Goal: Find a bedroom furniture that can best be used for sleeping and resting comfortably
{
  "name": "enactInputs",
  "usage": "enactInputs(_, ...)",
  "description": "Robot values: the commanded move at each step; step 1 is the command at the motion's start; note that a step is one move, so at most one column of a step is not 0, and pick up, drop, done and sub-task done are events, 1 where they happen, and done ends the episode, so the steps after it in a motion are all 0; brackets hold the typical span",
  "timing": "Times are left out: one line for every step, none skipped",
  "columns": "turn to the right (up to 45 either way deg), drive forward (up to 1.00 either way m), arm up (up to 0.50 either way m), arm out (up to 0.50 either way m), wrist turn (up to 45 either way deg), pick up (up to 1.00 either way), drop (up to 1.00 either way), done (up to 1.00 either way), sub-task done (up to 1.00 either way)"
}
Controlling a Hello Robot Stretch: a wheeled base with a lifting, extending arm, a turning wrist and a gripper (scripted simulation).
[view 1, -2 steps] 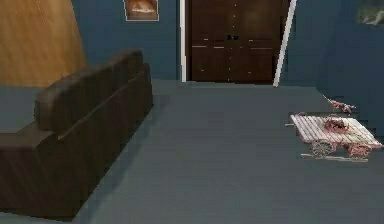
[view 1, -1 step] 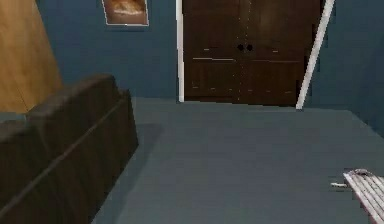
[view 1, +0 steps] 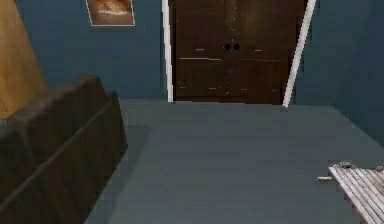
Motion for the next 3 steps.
enactInputs(0.0,1.0,0.0,0.0,0.0,0.0,0.0,0.0,0.0)
enactInputs(0.0,0.95,0.0,0.0,0.0,0.0,0.0,0.0,0.0)
enactInputs(-45.0,0.0,0.0,0.0,0.0,0.0,0.0,0.0,0.0)
